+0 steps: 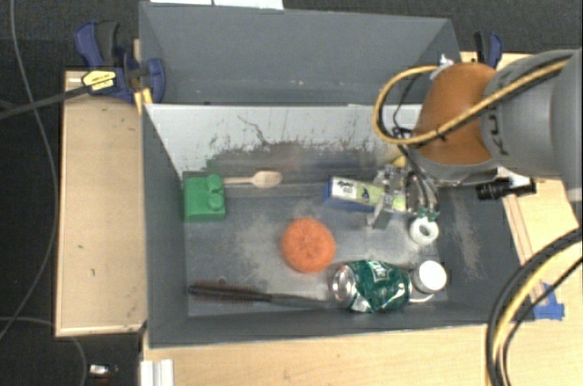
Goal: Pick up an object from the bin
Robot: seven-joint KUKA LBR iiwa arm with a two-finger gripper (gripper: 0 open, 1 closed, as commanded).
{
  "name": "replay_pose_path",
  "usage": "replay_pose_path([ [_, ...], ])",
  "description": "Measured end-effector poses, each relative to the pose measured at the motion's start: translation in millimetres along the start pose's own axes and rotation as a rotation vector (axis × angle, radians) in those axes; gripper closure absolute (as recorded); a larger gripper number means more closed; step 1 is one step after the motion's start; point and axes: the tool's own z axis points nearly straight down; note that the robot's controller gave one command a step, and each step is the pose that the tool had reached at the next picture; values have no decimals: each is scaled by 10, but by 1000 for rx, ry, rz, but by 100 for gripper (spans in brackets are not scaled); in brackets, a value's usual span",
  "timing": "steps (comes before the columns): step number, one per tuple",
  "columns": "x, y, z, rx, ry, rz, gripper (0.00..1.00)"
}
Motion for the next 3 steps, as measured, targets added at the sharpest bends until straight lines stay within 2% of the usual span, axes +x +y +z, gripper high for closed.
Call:
replay_pose_path([
  [1,17,-2,-370,1,9,-2,100],
  [2,-23,3,-801,-1,0,-4,100],
  [3,-30,3,-1161,-1,1,-7,100],
])
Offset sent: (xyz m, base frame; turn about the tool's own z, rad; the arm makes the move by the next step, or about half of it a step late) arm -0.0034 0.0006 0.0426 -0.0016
